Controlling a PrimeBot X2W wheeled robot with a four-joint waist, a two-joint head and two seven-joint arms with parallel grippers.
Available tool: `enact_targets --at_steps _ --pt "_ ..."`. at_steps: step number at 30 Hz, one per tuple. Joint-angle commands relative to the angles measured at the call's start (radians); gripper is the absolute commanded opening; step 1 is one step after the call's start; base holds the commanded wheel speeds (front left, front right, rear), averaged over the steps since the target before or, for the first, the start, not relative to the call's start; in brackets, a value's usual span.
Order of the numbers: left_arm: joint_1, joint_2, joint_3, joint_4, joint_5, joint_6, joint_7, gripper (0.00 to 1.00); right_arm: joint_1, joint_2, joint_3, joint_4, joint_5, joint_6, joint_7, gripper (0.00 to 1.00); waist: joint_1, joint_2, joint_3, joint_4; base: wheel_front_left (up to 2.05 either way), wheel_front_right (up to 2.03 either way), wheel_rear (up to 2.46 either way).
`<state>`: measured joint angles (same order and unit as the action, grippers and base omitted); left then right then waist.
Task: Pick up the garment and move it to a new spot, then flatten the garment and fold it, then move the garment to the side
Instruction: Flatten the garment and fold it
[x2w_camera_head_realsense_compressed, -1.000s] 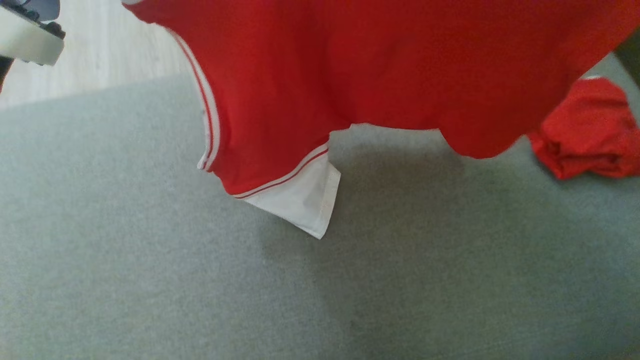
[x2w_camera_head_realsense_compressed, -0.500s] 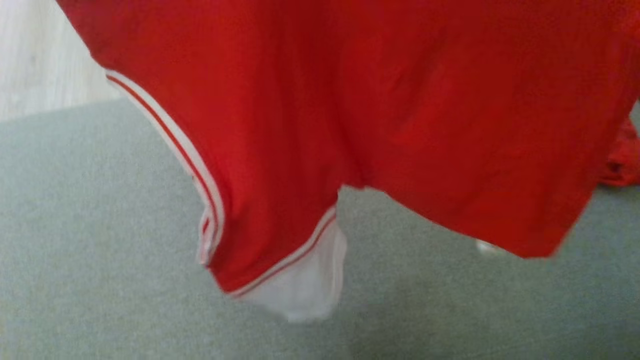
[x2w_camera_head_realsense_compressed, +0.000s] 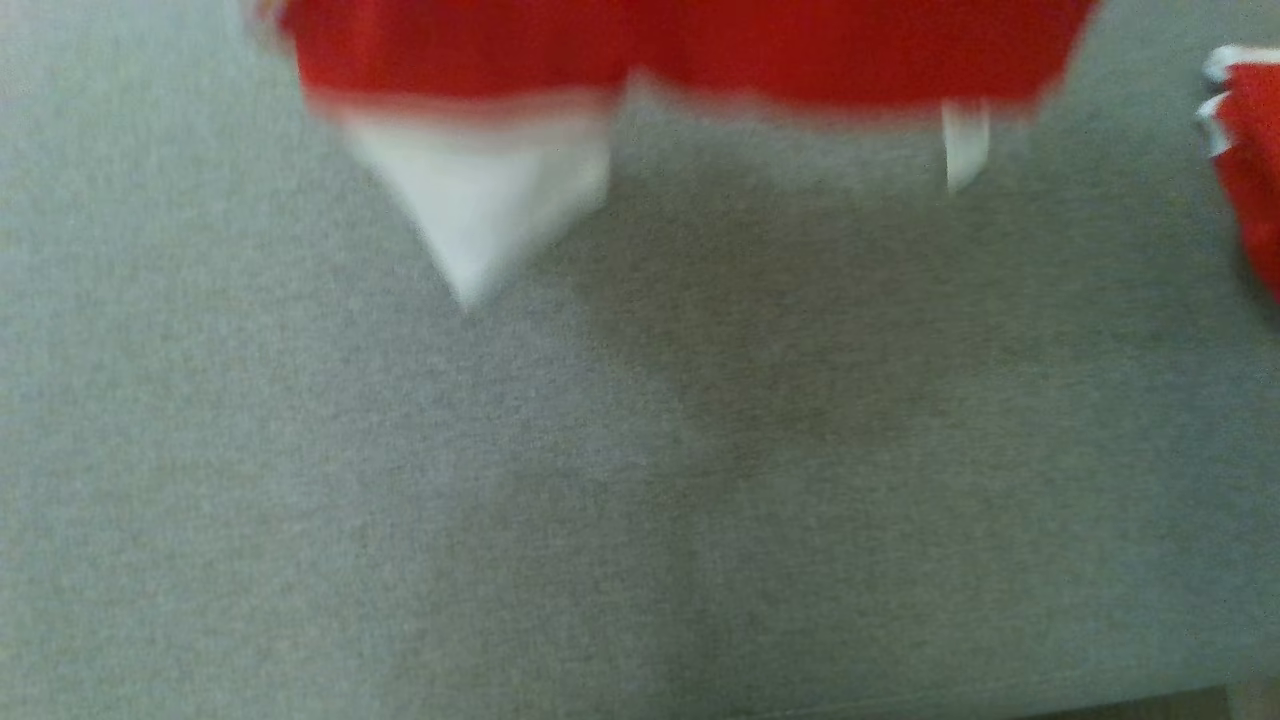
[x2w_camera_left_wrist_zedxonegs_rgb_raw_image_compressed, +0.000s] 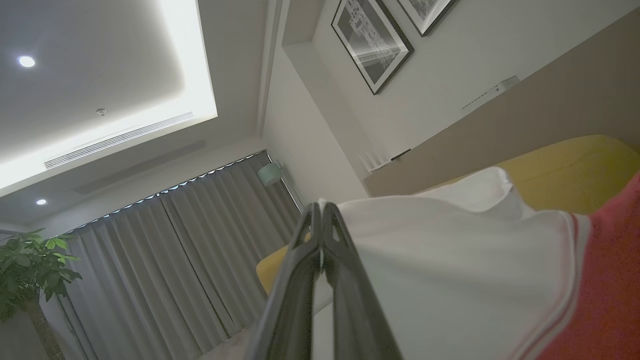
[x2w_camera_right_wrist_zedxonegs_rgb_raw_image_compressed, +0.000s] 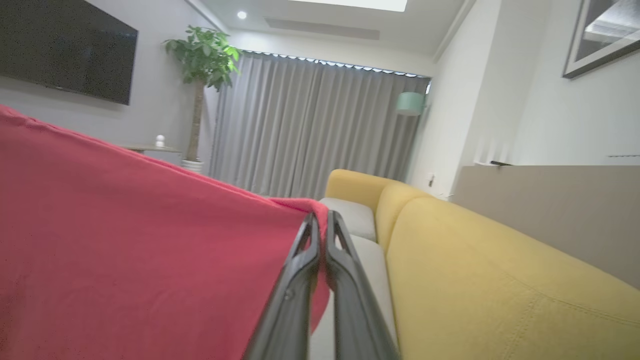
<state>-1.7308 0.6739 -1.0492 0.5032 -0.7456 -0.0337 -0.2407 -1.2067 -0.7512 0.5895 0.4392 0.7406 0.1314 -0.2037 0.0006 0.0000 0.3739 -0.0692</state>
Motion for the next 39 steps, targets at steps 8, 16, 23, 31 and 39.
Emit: enact_targets --at_steps 8,16,23,31,39 --pt "-0.07 -0.019 0.138 -0.023 0.085 -0.02 -0.021 0.0 -0.102 0.009 -0.068 0.095 -0.14 -0.001 -0.057 0.0 -0.0006 0.0 0.11 0.065 0.0 0.0 0.0" --pt "0.24 0.039 0.19 -0.204 0.135 0.003 -0.021 0.0 0.06 0.016 -0.018 0.086 -0.178 -0.001 -0.058 0.0 -0.0006 0.0 0.113 0.099 0.0 0.0 0.0" --pt "0.656 0.128 0.24 -0.436 0.16 0.065 -0.021 0.0 0.28 -0.02 0.007 0.049 -0.147 -0.001 -0.058 0.0 -0.0006 0.0 0.042 0.096 0.0 0.0 0.0" --pt "1.121 0.218 0.249 -0.611 0.145 0.145 -0.021 0.0 0.601 -0.046 -0.074 -0.046 -0.145 -0.001 -0.058 0.0 -0.0006 0.0 -0.066 0.074 0.0 0.0 0.0" --pt "1.428 0.206 0.237 -0.674 0.125 0.192 -0.021 0.0 0.91 -0.031 -0.176 -0.141 -0.177 -0.001 -0.058 0.0 -0.0006 0.0 -0.113 0.064 0.0 0.0 0.0"
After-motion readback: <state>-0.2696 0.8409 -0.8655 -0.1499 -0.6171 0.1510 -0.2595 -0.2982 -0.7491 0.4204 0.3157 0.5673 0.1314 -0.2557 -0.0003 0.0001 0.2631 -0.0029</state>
